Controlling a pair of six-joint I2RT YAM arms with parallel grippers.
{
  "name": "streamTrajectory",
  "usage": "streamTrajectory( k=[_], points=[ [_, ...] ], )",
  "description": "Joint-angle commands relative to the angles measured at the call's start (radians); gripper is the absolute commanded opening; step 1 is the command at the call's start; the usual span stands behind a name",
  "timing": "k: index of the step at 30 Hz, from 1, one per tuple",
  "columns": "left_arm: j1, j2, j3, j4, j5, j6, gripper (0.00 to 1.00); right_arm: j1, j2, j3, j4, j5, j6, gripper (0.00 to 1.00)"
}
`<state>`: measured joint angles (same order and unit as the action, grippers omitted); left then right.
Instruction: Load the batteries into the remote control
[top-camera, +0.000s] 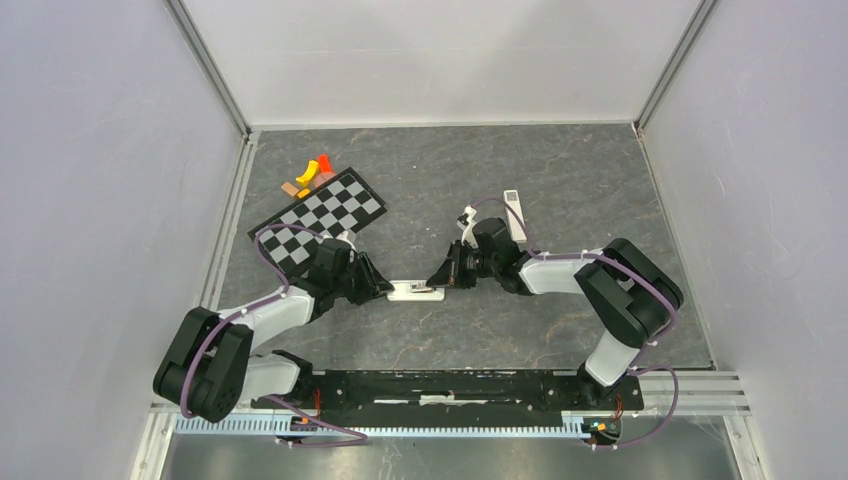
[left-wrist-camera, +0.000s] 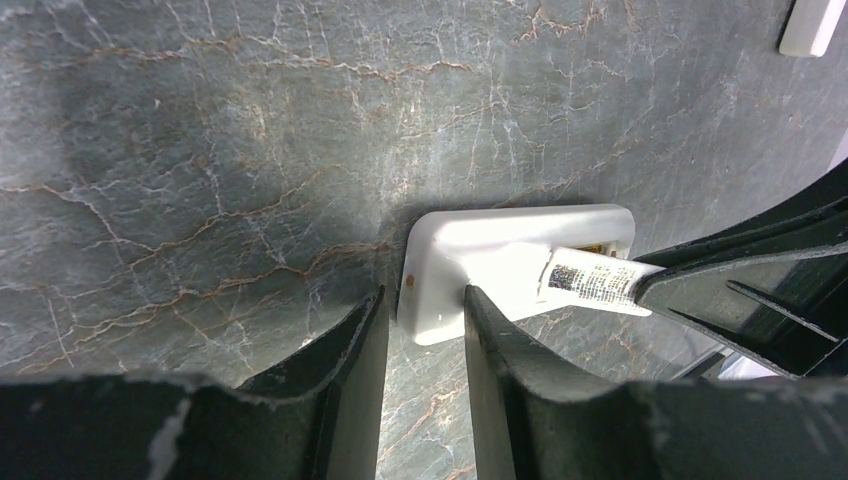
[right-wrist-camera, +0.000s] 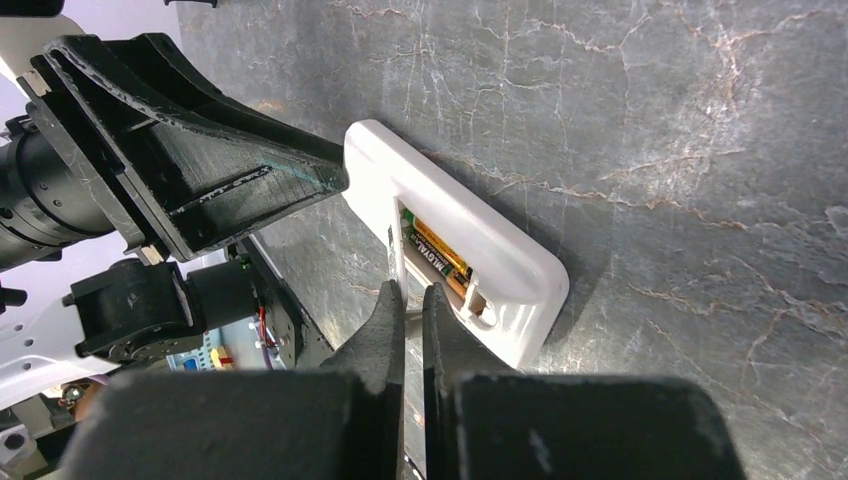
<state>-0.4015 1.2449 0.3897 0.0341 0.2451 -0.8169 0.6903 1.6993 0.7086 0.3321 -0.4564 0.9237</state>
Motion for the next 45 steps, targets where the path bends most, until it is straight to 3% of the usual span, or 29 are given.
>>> streamTrajectory(
  k=[1,20,31,37,45],
  points=[
    [-0.003,0.009,0.001,0.029,0.021,0.041,0.40,-0.003,0.017,0.002,0.024,-0.026,-0.001,0.00],
    [-0.003,0.009,-0.003,0.033,0.024,0.042,0.39,-0.003,0.046,0.052,-0.045,-0.067,-0.036,0.00],
    [-0.003,-0.006,-0.008,0.035,0.027,0.039,0.39,-0.002,0.029,0.057,-0.074,-0.019,-0.038,0.16],
    [-0.003,-0.019,-0.003,0.013,0.003,0.044,0.40,-0.002,-0.024,0.055,-0.126,0.031,-0.069,0.36],
    [-0.002,-0.026,0.006,-0.002,-0.010,0.049,0.41,-0.003,-0.067,0.068,-0.177,0.066,-0.106,0.36]
  ],
)
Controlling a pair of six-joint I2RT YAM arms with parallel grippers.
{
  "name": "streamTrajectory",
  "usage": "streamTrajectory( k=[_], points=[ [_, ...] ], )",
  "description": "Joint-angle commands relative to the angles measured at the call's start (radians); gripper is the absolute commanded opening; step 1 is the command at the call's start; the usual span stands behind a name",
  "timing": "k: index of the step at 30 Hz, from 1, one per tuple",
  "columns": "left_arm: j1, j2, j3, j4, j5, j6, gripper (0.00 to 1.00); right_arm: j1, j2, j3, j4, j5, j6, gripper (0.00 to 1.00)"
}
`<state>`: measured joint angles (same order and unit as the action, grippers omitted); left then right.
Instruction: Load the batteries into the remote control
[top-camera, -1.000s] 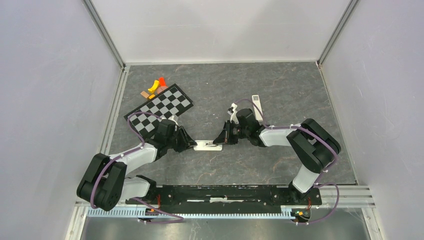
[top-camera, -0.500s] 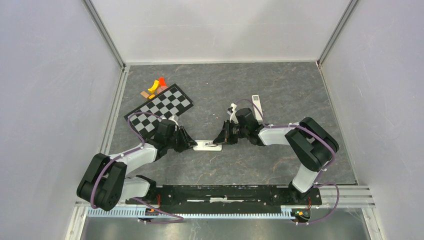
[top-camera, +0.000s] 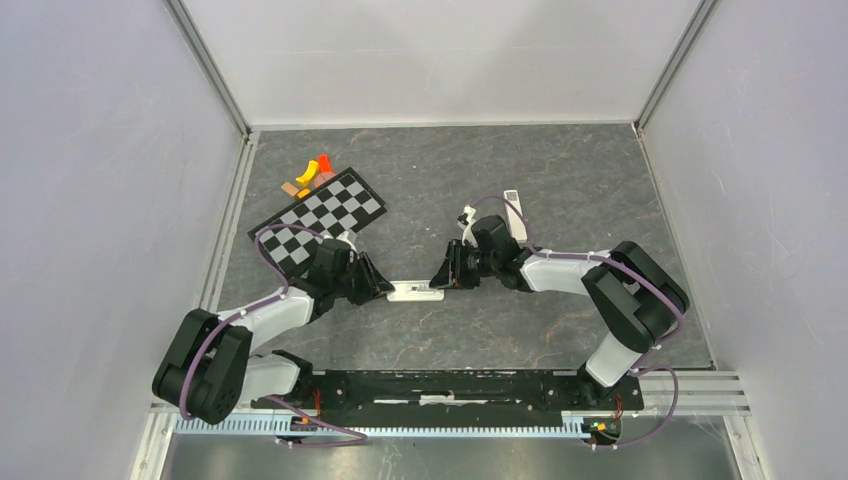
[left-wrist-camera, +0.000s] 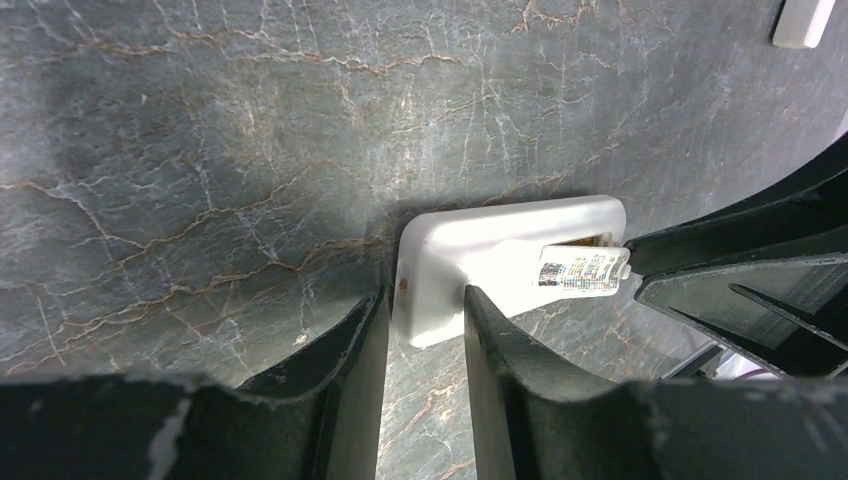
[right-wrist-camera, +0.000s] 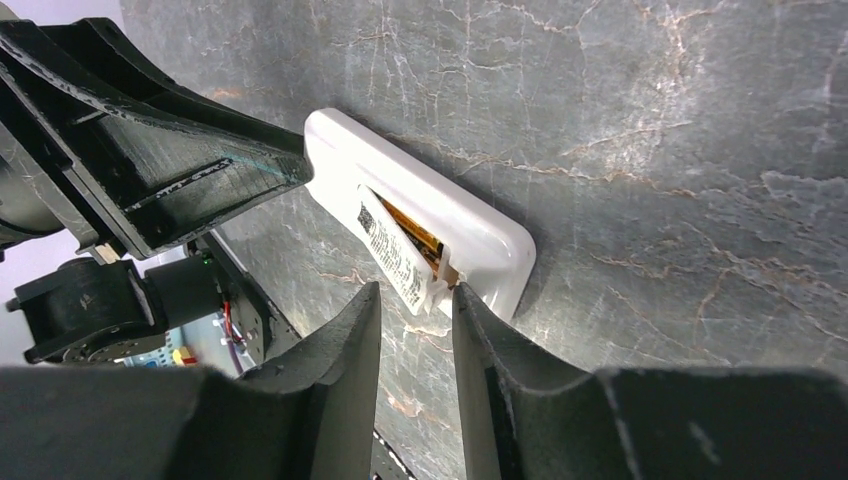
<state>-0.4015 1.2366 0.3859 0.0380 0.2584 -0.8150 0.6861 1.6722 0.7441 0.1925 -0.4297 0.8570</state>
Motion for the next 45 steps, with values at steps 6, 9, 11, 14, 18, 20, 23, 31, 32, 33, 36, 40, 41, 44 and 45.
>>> streamTrajectory(
  k=[6,9,11,14,18,20,23,31,32,33,36,40,41,44,45],
  points=[
    [-0.002,-0.015,0.013,-0.011,-0.021,0.051,0.41,0.001,-0.051,0.045,-0.052,0.050,-0.079,0.28],
    [-0.002,-0.016,0.013,-0.013,-0.019,0.051,0.41,0.002,-0.042,0.052,-0.049,0.029,-0.079,0.24],
    [-0.003,-0.017,0.013,-0.013,-0.019,0.051,0.41,0.003,-0.038,0.052,-0.038,0.014,-0.070,0.22],
    [-0.003,-0.012,0.015,-0.013,-0.016,0.053,0.41,0.004,-0.030,0.049,-0.016,-0.008,-0.054,0.20],
    [-0.003,-0.010,0.019,-0.013,-0.013,0.053,0.41,0.005,-0.024,0.049,-0.006,-0.019,-0.044,0.19],
    [-0.003,-0.008,0.020,-0.013,-0.011,0.054,0.41,0.007,-0.022,0.051,-0.005,-0.018,-0.046,0.19],
    [-0.002,-0.007,0.021,-0.013,-0.010,0.054,0.41,0.010,-0.015,0.052,-0.004,-0.014,-0.049,0.20],
    [-0.003,-0.006,0.021,-0.013,-0.005,0.055,0.41,0.014,-0.005,0.060,0.018,-0.011,-0.057,0.20],
    [-0.003,-0.006,0.023,-0.013,-0.004,0.054,0.41,0.015,-0.002,0.061,0.014,-0.008,-0.059,0.20],
    [-0.002,-0.006,0.024,-0.013,-0.003,0.054,0.41,0.015,0.002,0.063,0.012,-0.005,-0.061,0.20],
    [-0.003,-0.008,0.023,-0.013,-0.002,0.054,0.41,0.015,0.012,0.061,0.010,0.005,-0.065,0.19],
    [-0.003,-0.006,0.021,-0.013,-0.002,0.054,0.41,0.015,0.015,0.052,0.016,0.030,-0.084,0.19],
    [-0.003,-0.006,0.021,-0.013,-0.002,0.054,0.41,0.015,0.017,0.054,0.011,0.032,-0.091,0.19],
    [-0.002,-0.011,0.022,-0.016,-0.005,0.056,0.41,0.015,0.008,0.057,0.003,0.058,-0.114,0.19],
    [-0.003,-0.011,0.022,-0.016,-0.005,0.055,0.41,0.015,0.004,0.053,0.015,0.061,-0.119,0.17]
  ],
)
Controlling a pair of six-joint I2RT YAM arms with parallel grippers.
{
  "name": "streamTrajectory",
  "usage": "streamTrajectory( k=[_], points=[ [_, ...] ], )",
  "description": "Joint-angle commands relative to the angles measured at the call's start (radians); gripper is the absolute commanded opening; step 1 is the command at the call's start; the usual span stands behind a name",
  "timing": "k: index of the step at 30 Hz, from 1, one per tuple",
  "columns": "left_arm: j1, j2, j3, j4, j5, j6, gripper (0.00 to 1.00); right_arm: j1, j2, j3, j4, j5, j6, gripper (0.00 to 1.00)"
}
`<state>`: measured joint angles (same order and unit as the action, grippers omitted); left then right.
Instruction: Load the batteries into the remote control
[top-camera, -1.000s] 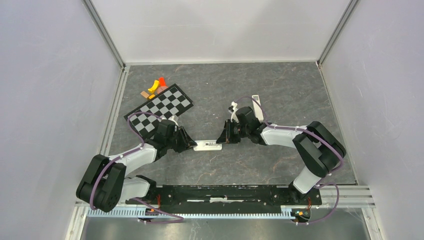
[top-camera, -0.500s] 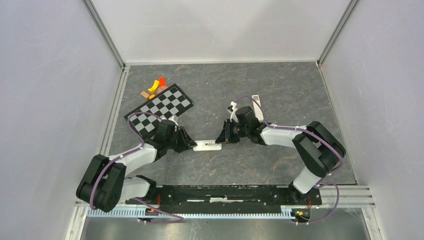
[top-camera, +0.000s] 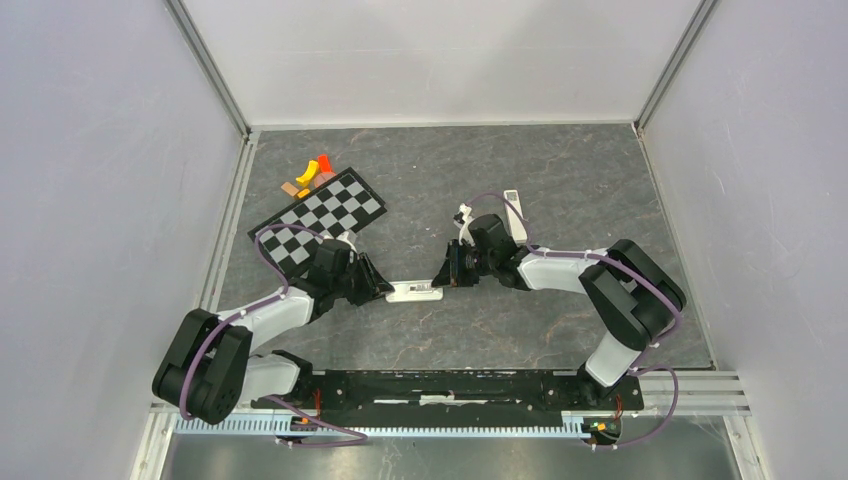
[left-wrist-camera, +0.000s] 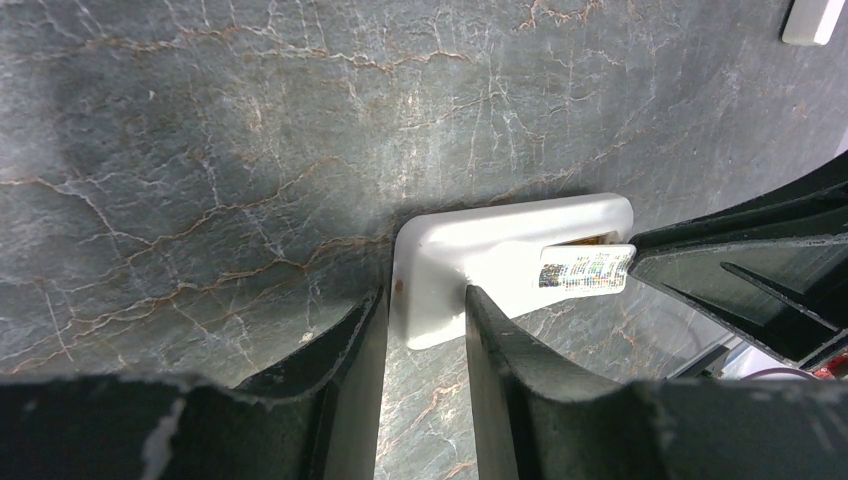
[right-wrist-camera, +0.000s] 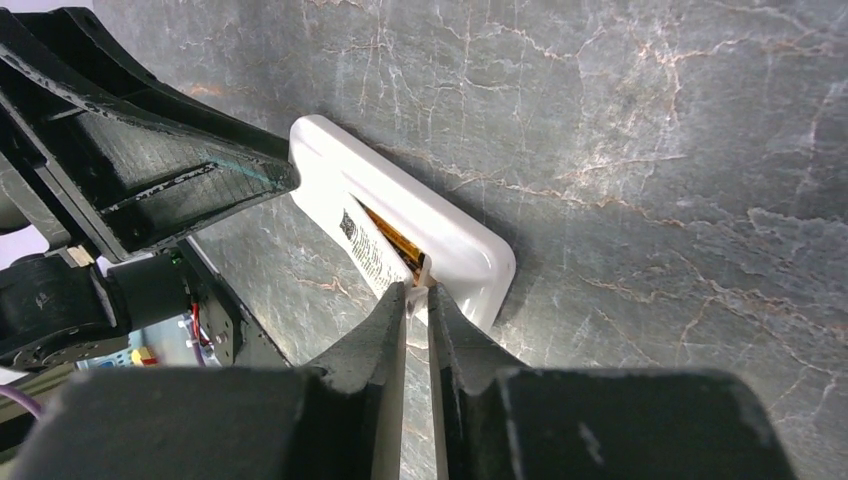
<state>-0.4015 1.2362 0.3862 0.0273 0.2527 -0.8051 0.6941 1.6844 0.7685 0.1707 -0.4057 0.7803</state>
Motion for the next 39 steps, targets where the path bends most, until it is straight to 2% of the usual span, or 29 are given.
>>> streamTrajectory(
  k=[1,5,13,19,29,35,39],
  points=[
    [-0.002,-0.010,0.022,-0.005,0.000,0.045,0.41,0.007,-0.009,0.025,0.048,0.035,-0.043,0.15],
    [-0.002,-0.009,0.023,-0.006,0.003,0.046,0.41,0.010,-0.004,0.028,0.067,0.010,-0.038,0.08],
    [-0.003,-0.013,0.023,-0.008,0.002,0.044,0.41,0.013,0.003,0.018,0.078,-0.004,-0.028,0.06],
    [-0.003,-0.021,0.023,-0.016,-0.009,0.046,0.42,0.013,-0.015,0.031,-0.010,0.054,-0.072,0.19],
    [-0.003,-0.026,0.023,-0.021,-0.018,0.049,0.43,0.014,-0.077,0.032,-0.004,0.090,-0.104,0.26],
    [-0.003,-0.027,0.025,-0.020,-0.020,0.050,0.43,0.025,-0.083,0.002,0.131,-0.005,-0.072,0.14],
    [-0.002,-0.026,0.024,-0.020,-0.020,0.050,0.43,0.034,-0.040,0.013,0.133,-0.029,-0.053,0.11]
  ],
)
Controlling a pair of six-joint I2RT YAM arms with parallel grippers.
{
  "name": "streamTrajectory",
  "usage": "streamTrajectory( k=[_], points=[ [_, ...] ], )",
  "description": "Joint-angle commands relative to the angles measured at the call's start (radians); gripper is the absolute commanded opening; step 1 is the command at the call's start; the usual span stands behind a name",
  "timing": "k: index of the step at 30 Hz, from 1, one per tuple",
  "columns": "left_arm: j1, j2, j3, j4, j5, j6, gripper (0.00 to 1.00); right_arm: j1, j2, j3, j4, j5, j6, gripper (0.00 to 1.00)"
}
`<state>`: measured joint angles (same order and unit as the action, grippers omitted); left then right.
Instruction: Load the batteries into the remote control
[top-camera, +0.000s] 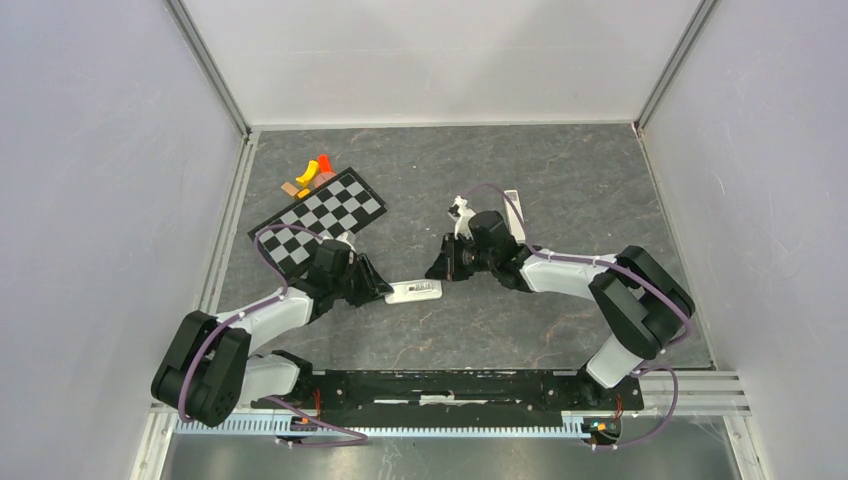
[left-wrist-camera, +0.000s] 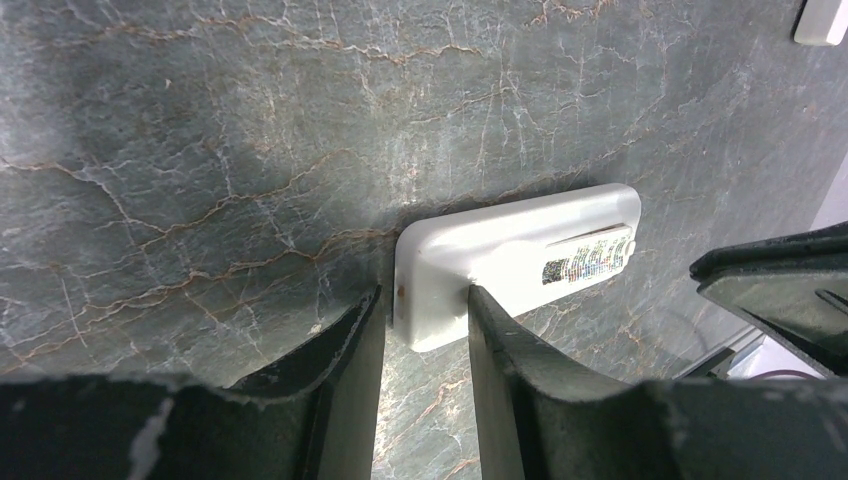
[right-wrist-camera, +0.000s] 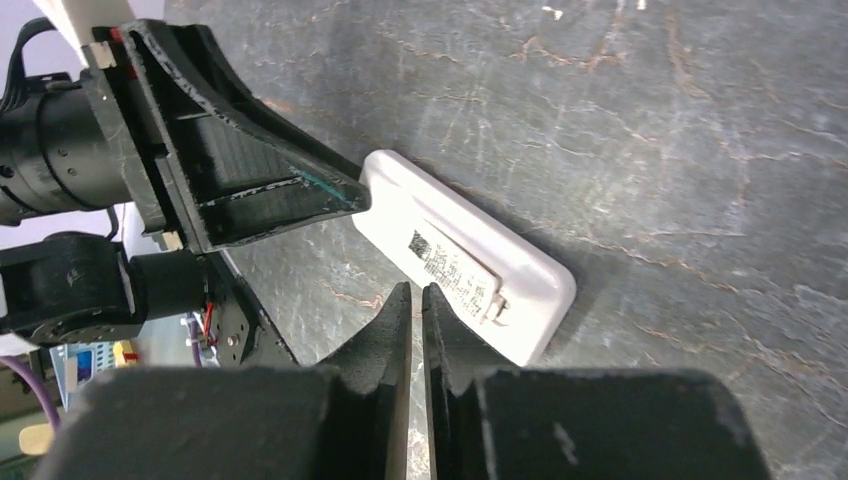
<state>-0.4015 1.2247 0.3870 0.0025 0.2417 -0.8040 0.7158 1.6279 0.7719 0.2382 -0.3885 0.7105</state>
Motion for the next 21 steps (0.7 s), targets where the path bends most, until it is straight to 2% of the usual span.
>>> streamTrajectory(
  k=[1,9,13,16,19,21],
  points=[
    [-0.003,-0.017,0.024,0.004,-0.008,0.050,0.43,0.014,0.028,0.013,0.054,-0.043,0.017,0.11],
    [-0.003,-0.013,0.026,0.004,-0.008,0.048,0.43,0.017,0.087,0.025,-0.064,0.059,-0.008,0.10],
    [-0.003,-0.013,0.027,0.004,-0.009,0.045,0.43,0.019,0.081,0.005,-0.058,0.111,-0.016,0.10],
    [-0.003,-0.022,0.032,0.004,-0.012,0.043,0.43,0.018,0.043,-0.009,-0.012,0.089,-0.022,0.10],
    [-0.003,-0.047,0.047,-0.042,-0.030,0.042,0.44,0.019,-0.013,-0.008,0.025,0.064,-0.068,0.14],
    [-0.003,-0.072,0.060,-0.068,-0.052,0.041,0.46,0.019,-0.048,0.002,0.040,0.025,-0.133,0.22]
  ],
)
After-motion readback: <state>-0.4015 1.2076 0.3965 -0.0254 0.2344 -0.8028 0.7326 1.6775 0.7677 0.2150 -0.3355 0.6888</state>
